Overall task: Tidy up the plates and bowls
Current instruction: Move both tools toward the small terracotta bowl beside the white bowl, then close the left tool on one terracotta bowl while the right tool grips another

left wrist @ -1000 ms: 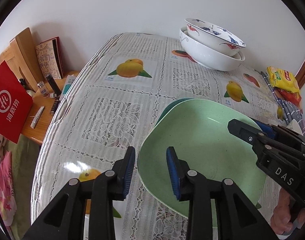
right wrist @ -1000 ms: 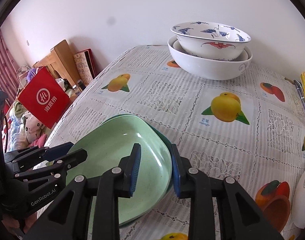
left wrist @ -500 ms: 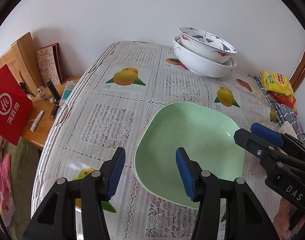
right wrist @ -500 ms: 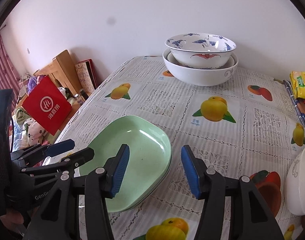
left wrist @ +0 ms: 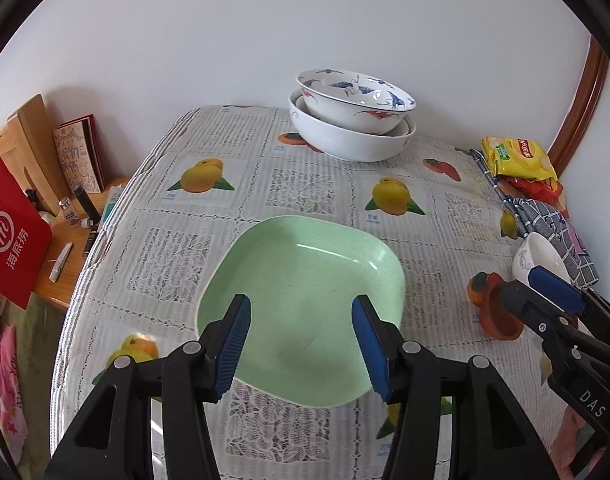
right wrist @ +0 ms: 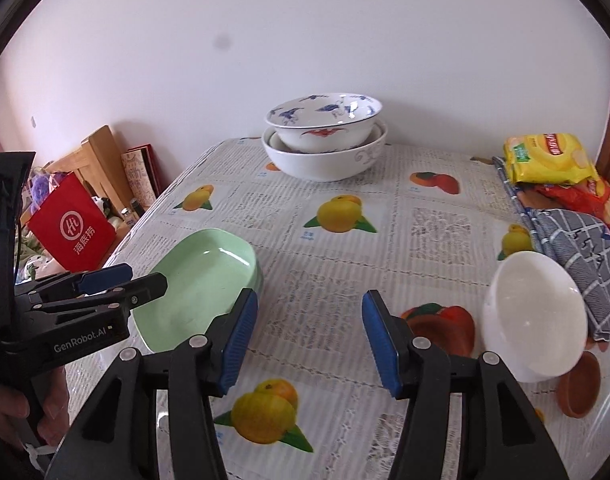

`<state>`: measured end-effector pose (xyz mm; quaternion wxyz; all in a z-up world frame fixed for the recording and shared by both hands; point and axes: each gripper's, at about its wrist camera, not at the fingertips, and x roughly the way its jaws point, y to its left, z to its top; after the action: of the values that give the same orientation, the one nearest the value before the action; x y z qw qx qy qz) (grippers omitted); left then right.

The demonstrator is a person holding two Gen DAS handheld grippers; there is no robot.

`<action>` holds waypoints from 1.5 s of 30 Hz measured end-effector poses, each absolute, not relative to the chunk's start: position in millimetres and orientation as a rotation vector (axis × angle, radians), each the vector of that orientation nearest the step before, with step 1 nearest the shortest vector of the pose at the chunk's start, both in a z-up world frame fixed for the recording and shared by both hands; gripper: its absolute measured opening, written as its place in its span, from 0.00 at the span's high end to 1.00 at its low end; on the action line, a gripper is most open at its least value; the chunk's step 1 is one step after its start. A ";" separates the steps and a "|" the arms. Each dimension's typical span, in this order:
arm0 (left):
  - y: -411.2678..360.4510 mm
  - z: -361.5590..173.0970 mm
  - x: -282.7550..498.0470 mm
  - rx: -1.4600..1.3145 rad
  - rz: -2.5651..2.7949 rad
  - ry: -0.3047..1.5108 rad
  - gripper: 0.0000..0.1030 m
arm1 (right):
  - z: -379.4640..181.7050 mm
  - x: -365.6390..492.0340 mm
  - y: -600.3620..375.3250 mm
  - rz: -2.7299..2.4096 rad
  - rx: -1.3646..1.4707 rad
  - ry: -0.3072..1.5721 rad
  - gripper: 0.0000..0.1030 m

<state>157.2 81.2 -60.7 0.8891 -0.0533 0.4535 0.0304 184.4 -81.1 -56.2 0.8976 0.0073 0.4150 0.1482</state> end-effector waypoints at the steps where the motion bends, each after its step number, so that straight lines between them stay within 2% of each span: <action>1: 74.4 -58.5 156.5 -0.106 0.057 0.938 0.51 | -53.7 181.4 -90.7 0.283 0.018 0.858 0.47; 16: -28.2 -54.5 161.0 -0.039 -0.008 0.925 0.51 | -31.0 124.2 -247.3 0.015 0.086 0.823 0.42; 31: -93.9 -96.5 192.0 0.047 -0.078 1.035 0.51 | -81.3 117.5 -339.0 -0.101 0.183 0.924 0.43; 45: -106.0 -137.8 221.1 0.043 -0.103 1.118 0.53 | -129.4 157.0 -356.5 -0.086 0.243 1.003 0.70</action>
<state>221.1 -106.0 -137.8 0.8463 0.0205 0.5301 -0.0487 157.0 -356.5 -129.4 0.8689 0.1159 0.4794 -0.0411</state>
